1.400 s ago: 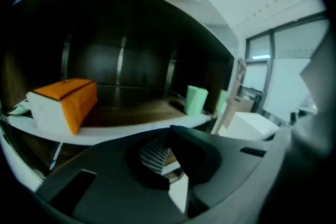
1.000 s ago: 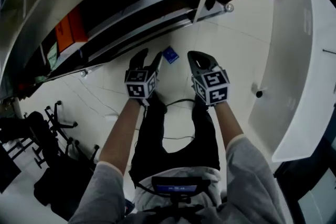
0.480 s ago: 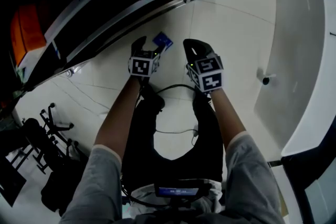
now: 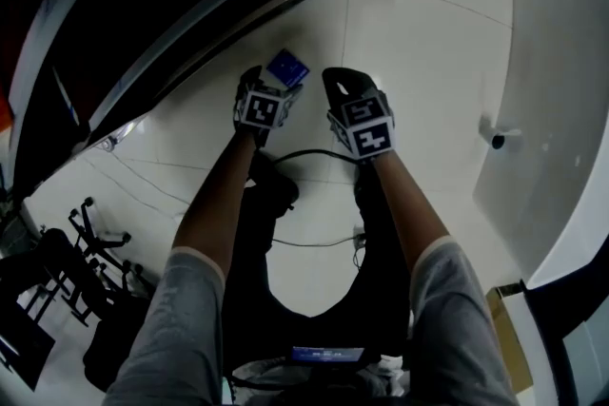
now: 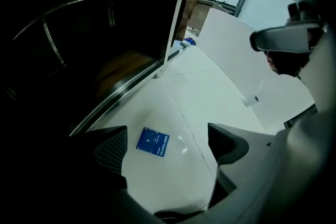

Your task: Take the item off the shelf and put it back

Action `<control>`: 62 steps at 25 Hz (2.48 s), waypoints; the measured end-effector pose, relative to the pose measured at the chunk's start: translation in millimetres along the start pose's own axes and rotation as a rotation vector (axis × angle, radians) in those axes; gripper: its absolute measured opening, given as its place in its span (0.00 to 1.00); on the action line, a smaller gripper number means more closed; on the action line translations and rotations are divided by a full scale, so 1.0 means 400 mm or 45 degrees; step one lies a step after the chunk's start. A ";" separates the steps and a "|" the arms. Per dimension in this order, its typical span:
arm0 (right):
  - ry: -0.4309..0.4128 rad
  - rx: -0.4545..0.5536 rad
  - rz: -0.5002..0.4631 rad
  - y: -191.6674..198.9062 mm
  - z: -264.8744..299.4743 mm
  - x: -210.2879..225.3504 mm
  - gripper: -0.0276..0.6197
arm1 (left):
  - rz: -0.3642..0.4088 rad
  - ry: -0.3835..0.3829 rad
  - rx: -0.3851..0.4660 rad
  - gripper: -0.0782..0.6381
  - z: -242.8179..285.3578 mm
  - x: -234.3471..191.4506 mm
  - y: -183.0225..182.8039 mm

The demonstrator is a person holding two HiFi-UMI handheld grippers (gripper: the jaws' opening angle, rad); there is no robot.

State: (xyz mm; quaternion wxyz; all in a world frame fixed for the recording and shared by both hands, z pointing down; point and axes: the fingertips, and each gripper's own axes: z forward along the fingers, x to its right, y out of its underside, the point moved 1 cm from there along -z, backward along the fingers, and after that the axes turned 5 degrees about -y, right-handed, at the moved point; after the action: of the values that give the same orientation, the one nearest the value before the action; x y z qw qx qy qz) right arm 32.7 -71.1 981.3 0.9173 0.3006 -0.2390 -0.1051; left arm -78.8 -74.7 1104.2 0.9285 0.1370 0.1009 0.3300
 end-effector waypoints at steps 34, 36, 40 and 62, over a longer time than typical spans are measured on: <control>-0.095 -0.042 -0.020 0.278 0.405 0.155 0.06 | 0.316 -0.043 -0.232 0.86 0.608 -0.099 0.237; -0.096 -0.036 -0.022 0.275 0.404 0.155 0.06 | 0.309 -0.049 -0.240 0.86 0.613 -0.096 0.248; -0.092 -0.043 -0.011 0.286 0.403 0.162 0.06 | 0.308 -0.075 -0.253 0.86 0.620 -0.096 0.257; -0.054 -0.057 -0.008 0.304 0.409 0.178 0.06 | 0.337 -0.087 -0.200 0.42 0.585 -0.110 0.239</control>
State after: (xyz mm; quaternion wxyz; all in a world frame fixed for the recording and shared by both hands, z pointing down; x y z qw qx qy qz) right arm 18.0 -80.2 1196.6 0.9181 0.2785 -0.2551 -0.1199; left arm -103.3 -75.6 1359.7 0.8877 0.0871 0.0241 0.4516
